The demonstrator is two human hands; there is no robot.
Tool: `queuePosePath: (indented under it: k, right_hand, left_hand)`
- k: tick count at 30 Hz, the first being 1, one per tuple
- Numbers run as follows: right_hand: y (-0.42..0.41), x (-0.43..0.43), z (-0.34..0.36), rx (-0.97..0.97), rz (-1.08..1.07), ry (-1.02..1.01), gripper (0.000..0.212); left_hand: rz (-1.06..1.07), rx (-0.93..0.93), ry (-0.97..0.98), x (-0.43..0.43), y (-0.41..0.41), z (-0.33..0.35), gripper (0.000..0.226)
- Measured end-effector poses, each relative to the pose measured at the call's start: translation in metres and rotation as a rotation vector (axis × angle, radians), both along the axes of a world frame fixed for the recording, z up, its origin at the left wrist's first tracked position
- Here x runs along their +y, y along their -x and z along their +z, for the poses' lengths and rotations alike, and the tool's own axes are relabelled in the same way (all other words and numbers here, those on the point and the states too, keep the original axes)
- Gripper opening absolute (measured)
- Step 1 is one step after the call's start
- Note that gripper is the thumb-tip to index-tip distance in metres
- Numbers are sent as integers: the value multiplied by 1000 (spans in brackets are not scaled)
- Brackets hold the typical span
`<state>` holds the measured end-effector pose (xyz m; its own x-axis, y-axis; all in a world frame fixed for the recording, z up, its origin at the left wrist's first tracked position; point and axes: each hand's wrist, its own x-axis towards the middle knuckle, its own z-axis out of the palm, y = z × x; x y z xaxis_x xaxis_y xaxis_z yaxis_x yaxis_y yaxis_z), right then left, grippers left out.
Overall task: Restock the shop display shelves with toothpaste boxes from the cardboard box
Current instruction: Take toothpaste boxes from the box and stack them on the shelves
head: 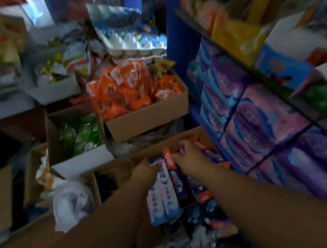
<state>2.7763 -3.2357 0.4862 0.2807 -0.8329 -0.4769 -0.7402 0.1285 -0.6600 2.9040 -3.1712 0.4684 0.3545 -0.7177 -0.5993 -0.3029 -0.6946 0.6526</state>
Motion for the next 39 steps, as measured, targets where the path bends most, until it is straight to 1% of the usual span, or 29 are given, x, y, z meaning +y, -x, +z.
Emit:
queuePosePath:
  k: [2, 4, 6, 9, 13, 14, 16, 17, 20, 23, 27, 28, 31, 35, 39]
  right_hand:
    - [0, 15, -37, 24, 34, -163, 52]
    - [-3, 30, -71, 65, 42, -296, 55]
    - [-5, 42, -99, 63, 30, -391, 58]
    - [-6, 53, -134, 80, -5, -466, 58]
    - [-3, 58, -155, 138, -76, -542, 59]
    - [-4, 58, -158, 145, -91, -549, 57]
    - [-4, 57, -161, 138, -109, -545, 54]
    - [-5, 56, -161, 140, -110, -546, 55]
    - [-6, 50, -159, 137, -116, -578, 59]
    - [-6, 44, -162, 127, -169, -594, 66]
    - [-9, 43, -163, 84, -255, -543, 60]
    - [-9, 43, -162, 37, -279, -510, 56]
    - [-11, 36, -142, -101, -331, -454, 46]
    - [-14, 17, -102, -117, -326, -442, 34]
    - [-10, 0, -40, -156, -299, -355, 27]
  left_hand:
    - [95, 56, -79, 23, -1, -34, 39]
    - [191, 142, -162, 43, 2, -59, 39]
    - [228, 167, -240, 56, 5, -80, 40]
    - [299, 223, -320, 69, 9, -100, 43]
    - [446, 393, -351, 76, 17, -114, 44]
    - [501, 422, -356, 76, 19, -118, 43]
    - [602, 497, -355, 75, 22, -125, 33]
    - [629, 518, -353, 72, 22, -124, 25]
    - [637, 507, -368, 61, 18, -128, 40]
    - [599, 439, -381, 52, 14, -130, 44]
    - [587, 420, -352, 46, 13, -124, 50]
    - [587, 438, -338, 45, 12, -122, 48]
    - [683, 538, -287, 36, 6, -110, 37]
    - [693, 674, -259, 25, 6, -69, 22]
    - [660, 758, -159, 12, 7, -16, 25]
